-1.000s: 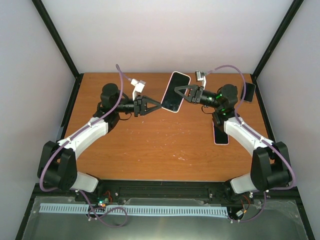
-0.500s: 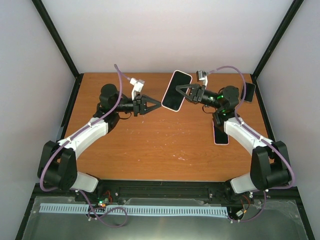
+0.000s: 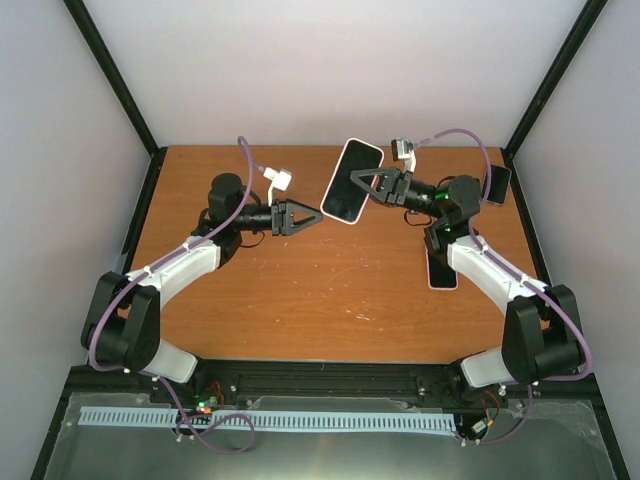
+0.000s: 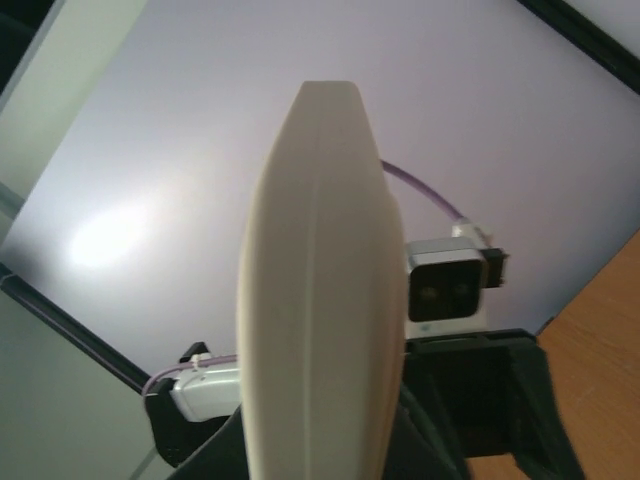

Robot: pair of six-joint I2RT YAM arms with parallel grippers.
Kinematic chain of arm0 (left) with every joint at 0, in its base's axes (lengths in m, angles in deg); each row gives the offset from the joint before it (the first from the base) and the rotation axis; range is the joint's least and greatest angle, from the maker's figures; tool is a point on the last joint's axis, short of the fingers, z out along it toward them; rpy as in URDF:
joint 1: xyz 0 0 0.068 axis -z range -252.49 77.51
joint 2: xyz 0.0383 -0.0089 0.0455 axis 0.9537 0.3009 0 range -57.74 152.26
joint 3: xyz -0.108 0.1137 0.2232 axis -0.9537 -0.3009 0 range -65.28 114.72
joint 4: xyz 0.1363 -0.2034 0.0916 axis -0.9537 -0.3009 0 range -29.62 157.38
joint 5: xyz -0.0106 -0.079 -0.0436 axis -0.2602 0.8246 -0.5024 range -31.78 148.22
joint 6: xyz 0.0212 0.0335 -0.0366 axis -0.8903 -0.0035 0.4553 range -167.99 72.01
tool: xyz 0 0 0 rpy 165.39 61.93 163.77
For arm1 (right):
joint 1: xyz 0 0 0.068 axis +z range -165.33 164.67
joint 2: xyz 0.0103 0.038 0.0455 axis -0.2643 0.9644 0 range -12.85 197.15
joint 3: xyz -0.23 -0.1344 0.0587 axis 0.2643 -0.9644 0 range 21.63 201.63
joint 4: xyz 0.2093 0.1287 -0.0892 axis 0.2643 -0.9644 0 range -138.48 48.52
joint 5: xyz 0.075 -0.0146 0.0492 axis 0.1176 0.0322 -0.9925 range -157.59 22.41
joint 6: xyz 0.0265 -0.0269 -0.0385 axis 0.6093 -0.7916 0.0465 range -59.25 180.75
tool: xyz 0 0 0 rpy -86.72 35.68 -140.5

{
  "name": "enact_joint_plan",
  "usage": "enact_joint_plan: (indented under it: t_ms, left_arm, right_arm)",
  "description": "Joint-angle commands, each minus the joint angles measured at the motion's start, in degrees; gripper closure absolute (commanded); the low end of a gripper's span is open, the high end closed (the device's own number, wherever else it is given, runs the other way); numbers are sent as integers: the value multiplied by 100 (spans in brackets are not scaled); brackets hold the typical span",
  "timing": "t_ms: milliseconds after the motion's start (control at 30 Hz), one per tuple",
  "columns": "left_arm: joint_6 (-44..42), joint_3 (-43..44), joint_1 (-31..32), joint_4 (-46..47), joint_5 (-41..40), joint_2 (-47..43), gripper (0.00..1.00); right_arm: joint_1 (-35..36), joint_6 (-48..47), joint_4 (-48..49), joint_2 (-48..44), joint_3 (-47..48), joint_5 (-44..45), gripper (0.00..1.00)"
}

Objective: Take the phone out of the phone case
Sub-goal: Remove the phone case from the phone.

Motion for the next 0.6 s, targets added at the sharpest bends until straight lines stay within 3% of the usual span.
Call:
enact_joint_plan:
  t_ms: [0, 233, 567]
  left_arm:
    - [94, 335, -33, 285, 361, -231, 53]
    - [416, 324, -17, 571, 449, -260, 47]
    - [374, 338, 72, 416, 259, -147, 51]
  right_arm:
    - [-102, -842, -506, -195, 214, 229, 97]
    - [-106, -1529, -1333, -126, 281, 321, 97]
    - [-101, -1731, -1540, -136, 302, 284, 97]
